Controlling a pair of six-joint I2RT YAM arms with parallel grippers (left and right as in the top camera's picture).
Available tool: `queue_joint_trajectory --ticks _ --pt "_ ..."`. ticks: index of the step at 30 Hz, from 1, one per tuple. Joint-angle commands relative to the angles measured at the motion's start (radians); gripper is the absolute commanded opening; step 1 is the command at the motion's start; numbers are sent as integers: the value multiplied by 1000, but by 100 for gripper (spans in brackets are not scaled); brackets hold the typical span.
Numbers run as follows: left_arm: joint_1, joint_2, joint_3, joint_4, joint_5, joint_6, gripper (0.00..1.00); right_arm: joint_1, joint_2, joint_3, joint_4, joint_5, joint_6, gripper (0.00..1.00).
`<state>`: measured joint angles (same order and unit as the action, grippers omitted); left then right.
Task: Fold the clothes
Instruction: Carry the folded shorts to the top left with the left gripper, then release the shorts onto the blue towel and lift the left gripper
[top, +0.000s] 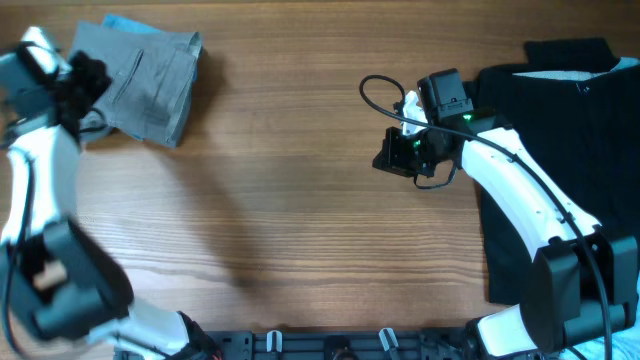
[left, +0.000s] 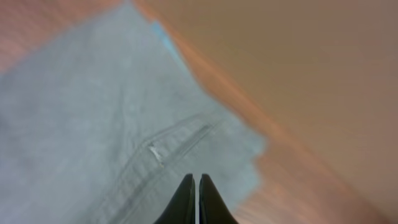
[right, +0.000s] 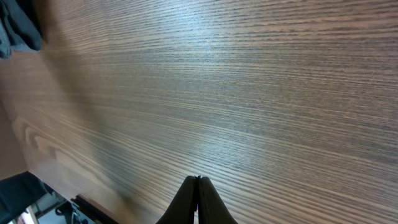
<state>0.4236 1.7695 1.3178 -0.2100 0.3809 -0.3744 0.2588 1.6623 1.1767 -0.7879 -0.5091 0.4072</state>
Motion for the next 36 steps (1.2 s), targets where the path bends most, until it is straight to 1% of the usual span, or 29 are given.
queue_joint_trajectory --ticks 1,3,4,6,7,9,11,12,15,16,17,21,24,25,26,27,28,29,30,32,36 --pt "-28 249 -3 82 -79 -5 4 2 0 -2 11 -11 15 4" --pt "-30 331 -3 129 -76 -42 18 2 0 -2 16 -7 15 4" --pt "-30 357 -3 151 -76 -41 21 2 0 -2 18 2 15 4" --pt "-28 377 -2 173 -79 -24 31 2 0 -2 25 43 14 4" --pt "-28 375 2 174 -79 -21 36 2 0 -2 29 61 11 4" --pt "-27 349 32 139 -39 15 42 2 -3 -1 32 84 11 4" --pt "-27 301 90 39 4 51 47 2 -15 8 31 91 11 4" --pt "-27 271 126 -23 19 65 52 2 -26 18 29 91 11 4" --pt "-29 165 270 -257 44 149 61 2 -96 57 27 99 11 4" --pt "-32 138 303 -306 49 172 63 2 -120 67 27 108 11 4" --pt "-37 93 357 -388 50 212 65 2 -166 85 26 132 11 5" --pt "-61 -66 473 -597 48 328 71 2 -335 142 24 237 -21 4" --pt "-92 -235 499 -743 47 417 77 2 -472 163 26 297 -43 4" --pt "-122 -344 499 -843 5 470 78 2 -561 163 24 324 -61 4" --pt "-137 -383 499 -880 -26 480 79 2 -592 163 22 330 -76 7" --pt "-160 -432 499 -926 -76 479 82 2 -628 163 18 332 -93 20" --pt "-183 -476 499 -969 -119 479 88 2 -661 163 13 334 -100 48" --pt "-213 -528 499 -1017 -176 479 100 2 -697 163 7 333 -100 82" --pt "-232 -566 499 -1052 -219 476 100 2 -722 163 0 333 -100 99" --pt "-256 -626 499 -1099 -262 472 100 2 -760 163 -9 333 -94 100" --pt "-262 -724 499 -1135 -263 472 100 2 -813 163 -35 333 -89 100"
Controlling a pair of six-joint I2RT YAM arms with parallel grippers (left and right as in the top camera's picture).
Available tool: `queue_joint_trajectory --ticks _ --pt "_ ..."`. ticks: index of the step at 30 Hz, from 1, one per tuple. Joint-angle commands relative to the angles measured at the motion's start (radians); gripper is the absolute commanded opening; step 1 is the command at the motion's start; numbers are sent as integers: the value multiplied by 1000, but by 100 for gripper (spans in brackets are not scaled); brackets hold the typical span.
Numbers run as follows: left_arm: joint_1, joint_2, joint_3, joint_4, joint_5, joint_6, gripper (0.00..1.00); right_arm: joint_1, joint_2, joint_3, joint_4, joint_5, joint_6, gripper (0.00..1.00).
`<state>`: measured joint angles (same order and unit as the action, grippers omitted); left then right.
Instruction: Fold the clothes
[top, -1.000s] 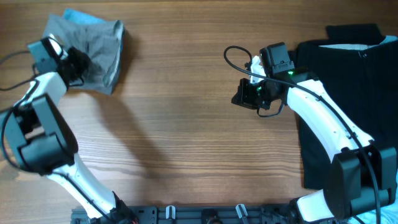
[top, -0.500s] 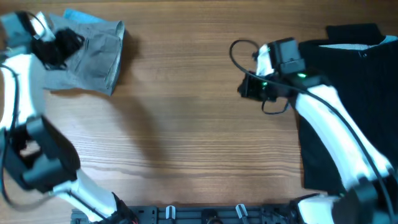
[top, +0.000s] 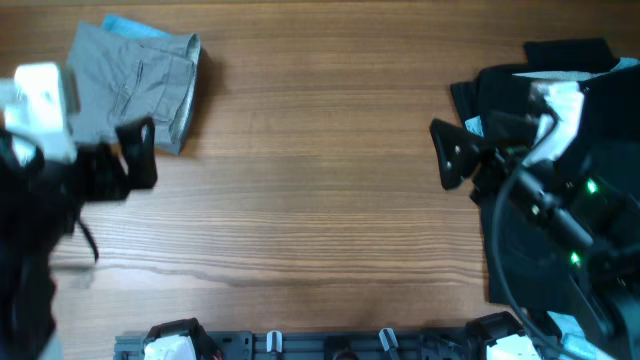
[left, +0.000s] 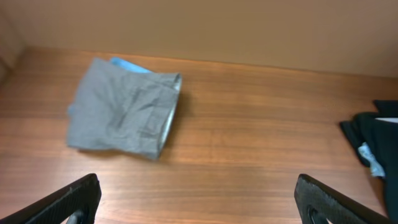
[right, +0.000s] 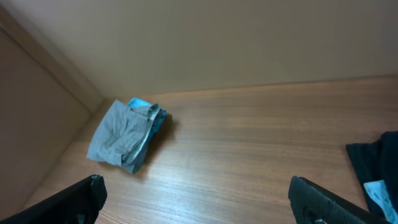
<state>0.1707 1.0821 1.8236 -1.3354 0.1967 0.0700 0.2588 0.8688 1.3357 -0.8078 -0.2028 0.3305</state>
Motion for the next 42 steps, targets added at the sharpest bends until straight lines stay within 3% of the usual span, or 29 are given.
queue_joint_trajectory --ticks 1,17,21,24,29,37,42 --pt "-9 -57 -6 -9 -78 27 100 2 -23 4 -23 27 -13 100" --pt "-9 -119 -6 -9 -64 27 100 2 40 1 -136 19 0 100" --pt "-9 -119 -6 -9 -64 27 100 2 58 0 -135 19 86 100" --pt "-9 -119 -6 -9 -64 27 100 2 59 0 -143 11 255 100" --pt "-9 -119 -6 -9 -64 27 100 2 59 0 -161 31 272 99" --pt "-9 -119 -6 -9 -64 27 100 3 57 -1 -83 37 95 100" --pt "-9 -119 -6 -9 -64 27 100 2 56 -2 -16 39 -104 100"
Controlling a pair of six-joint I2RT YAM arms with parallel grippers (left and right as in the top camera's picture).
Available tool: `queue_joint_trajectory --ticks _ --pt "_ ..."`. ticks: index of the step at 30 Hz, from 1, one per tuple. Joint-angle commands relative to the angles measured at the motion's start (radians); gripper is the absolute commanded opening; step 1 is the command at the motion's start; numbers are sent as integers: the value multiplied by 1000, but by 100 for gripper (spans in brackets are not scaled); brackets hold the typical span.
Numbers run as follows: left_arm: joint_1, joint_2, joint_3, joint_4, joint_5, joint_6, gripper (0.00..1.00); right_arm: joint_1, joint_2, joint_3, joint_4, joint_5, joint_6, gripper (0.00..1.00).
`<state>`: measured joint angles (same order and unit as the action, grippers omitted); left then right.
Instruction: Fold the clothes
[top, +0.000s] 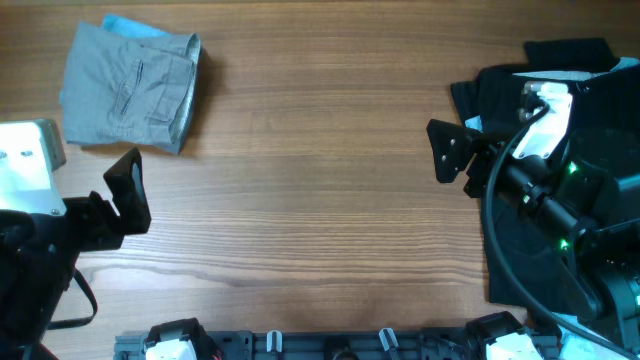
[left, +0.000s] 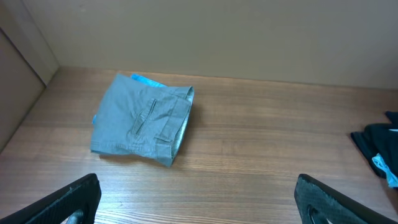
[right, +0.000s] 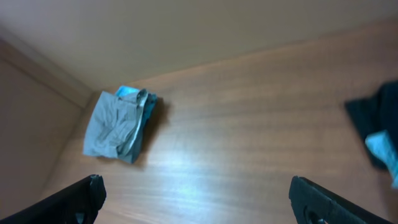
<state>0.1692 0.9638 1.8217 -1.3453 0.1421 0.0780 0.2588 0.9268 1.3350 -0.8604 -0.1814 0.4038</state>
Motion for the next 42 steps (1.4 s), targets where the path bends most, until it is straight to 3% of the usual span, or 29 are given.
queue_joint_trajectory --ticks 1,6,13,18,28,33,42 --pt "-8 -1 -5 1 -10 19 100 2 -6 -1 45 19 -208 100" --pt "-8 -1 -5 1 -10 19 100 2 -65 -24 118 29 -357 100" --pt "-8 -1 -5 1 -10 19 100 -10 -243 -192 250 33 -378 100" --pt "-8 -1 -5 1 -10 19 100 -63 -391 -386 285 33 -378 100" --pt "-8 -1 -5 1 -10 19 100 -100 -781 -942 597 1 -373 100" --pt "-8 -1 -5 1 -10 19 100 -100 -928 -1093 629 -2 -332 100" --pt "-8 -1 -5 1 -10 19 100 -100 -924 -1257 769 19 -267 100"
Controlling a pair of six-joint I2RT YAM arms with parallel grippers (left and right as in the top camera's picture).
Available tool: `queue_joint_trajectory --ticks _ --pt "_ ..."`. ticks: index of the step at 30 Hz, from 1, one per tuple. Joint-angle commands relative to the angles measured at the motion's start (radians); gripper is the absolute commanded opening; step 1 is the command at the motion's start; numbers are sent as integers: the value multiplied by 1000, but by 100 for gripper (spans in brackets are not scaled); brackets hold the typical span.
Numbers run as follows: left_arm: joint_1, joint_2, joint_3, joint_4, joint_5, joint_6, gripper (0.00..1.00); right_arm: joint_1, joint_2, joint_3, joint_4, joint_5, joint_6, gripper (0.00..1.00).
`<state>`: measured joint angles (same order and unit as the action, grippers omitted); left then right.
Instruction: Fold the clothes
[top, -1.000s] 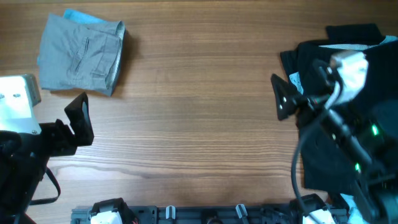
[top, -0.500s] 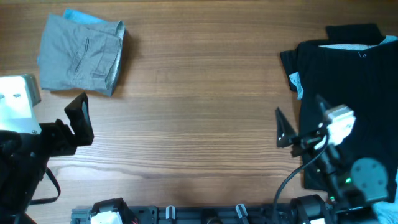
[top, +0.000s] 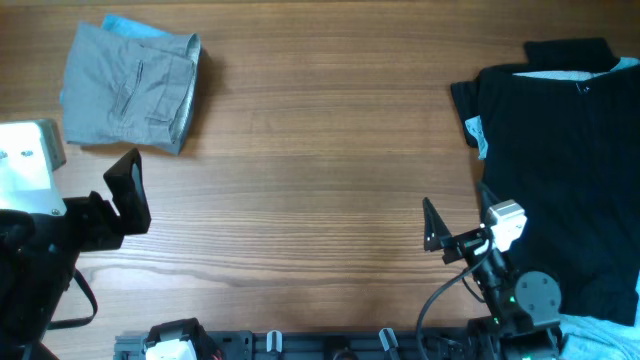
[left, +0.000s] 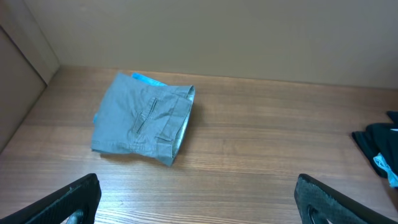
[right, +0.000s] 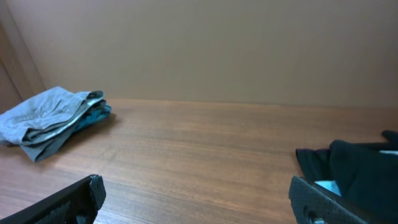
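Note:
Grey shorts (top: 130, 85) lie folded at the far left corner, with a light-blue piece (top: 125, 24) showing under their far edge. A black garment (top: 570, 170) is spread flat over the right side of the table. My left gripper (top: 118, 205) hangs open near the front left, short of the shorts (left: 142, 118), with nothing between its fingers (left: 74, 199). Close to the front edge, my right gripper (top: 440, 232) is open and empty, left of the black garment (right: 357, 163). It looks across the table at the shorts (right: 53, 121).
Bare wooden table (top: 320, 170) lies between the two garments. A bit of pale cloth (top: 605, 338) shows at the front right corner. Walls (left: 25, 56) close the table at the far side and the left.
My right gripper was level with the black garment's left edge at mid table and is now low by the front edge. The left gripper and both garments have not moved.
At first both grippers were shut, the left over the folded grey shorts, the right over bare wood in mid table. Then both were open, the left at the front left, the right by the black garment. Now the right one is at the front edge.

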<state>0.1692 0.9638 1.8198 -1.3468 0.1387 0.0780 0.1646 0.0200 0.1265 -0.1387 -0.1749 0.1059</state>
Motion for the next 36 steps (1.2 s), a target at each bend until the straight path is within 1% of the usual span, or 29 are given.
queue_joint_trajectory --ticks 1,4,5,33,36 --pt "-8 -1 -3 2 -6 19 100 -5 -17 -67 73 11 32 100" --pt "-8 -1 -3 2 -6 19 100 -5 -17 -124 156 12 32 100" --pt "-8 -1 -3 2 -6 19 100 -5 -17 -122 160 11 32 100" --pt "-9 -1 -3 2 -6 19 100 -5 -15 -121 153 11 32 100" --pt "-41 -12 -3 -2 -111 99 100 -5 -15 -121 153 11 32 100"
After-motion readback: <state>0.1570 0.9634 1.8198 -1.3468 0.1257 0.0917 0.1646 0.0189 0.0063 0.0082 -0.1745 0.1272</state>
